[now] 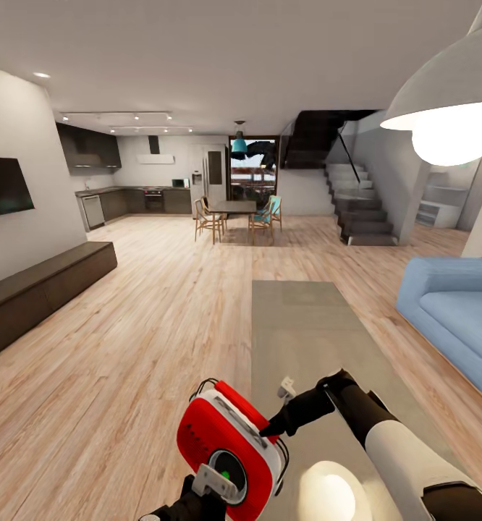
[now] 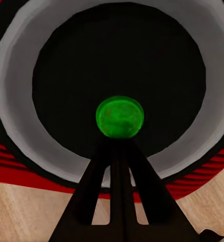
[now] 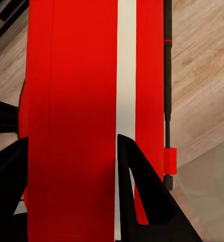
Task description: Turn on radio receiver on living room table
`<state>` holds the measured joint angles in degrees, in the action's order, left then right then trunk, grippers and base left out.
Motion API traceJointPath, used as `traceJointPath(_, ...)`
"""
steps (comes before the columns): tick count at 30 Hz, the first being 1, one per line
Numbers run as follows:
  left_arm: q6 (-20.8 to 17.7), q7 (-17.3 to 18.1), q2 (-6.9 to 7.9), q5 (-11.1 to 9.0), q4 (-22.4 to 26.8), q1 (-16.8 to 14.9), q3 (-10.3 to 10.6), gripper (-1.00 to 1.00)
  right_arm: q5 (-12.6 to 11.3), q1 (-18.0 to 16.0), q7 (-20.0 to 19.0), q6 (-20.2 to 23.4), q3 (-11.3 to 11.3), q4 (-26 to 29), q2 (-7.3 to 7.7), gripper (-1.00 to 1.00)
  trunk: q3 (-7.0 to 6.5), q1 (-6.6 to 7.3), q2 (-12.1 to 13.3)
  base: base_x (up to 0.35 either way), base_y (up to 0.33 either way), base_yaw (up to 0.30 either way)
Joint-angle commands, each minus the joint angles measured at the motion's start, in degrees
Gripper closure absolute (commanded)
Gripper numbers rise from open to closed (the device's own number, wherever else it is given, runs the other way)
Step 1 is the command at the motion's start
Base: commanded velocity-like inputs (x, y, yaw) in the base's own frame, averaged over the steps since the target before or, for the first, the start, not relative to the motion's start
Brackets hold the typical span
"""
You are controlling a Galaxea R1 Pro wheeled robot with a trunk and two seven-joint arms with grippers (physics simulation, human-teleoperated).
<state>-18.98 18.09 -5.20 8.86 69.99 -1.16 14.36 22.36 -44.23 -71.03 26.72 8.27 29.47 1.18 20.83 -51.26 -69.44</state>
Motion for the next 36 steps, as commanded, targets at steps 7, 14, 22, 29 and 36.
traceJointPath(7, 0.3, -0.2, -0.07, -0.1, 0.4, -0.4, -0.4, 1.00, -0.4, 0.1, -1.0, 0.4, 0.0, -0.5, -0.21, 1.00, 0.00, 0.00, 0.0, 0.000, 0.000, 0.000)
traceJointPath(14, 0.3, -0.4, 0.29, 0.1, 0.0, -0.4, -0.7, 1.00, -0.1, 0.1, 3.8, 0.4, -0.3, -0.5, -0.19, 1.00, 0.00, 0.00, 0.0, 0.000, 0.000, 0.000)
traceJointPath(22, 0.8, -1.2, 4.39, 0.1, -6.0, -0.4, -8.7, 1.00, -0.3, 0.1, 20.9, 0.4, -0.6, -0.4, -0.19, 1.00, 0.00, 0.00, 0.0, 0.000, 0.000, 0.000)
traceJointPath(29, 1.8, -5.7, 4.55, -0.3, -10.9, -0.4, -19.8, 1.00, -0.3, 0.1, 26.6, 0.5, -1.5, -0.3, -0.21, 1.00, 0.00, 0.00, 0.0, 0.000, 0.000, 0.000)
traceJointPath(36, 4.2, -6.4, 4.33, -0.6, -19.9, -0.4, -34.2, 1.00, -0.3, 0.1, 32.5, 1.1, -7.6, -0.2, -0.21, 1.00, 0.00, 0.00, 0.0, 0.000, 0.000, 0.000)
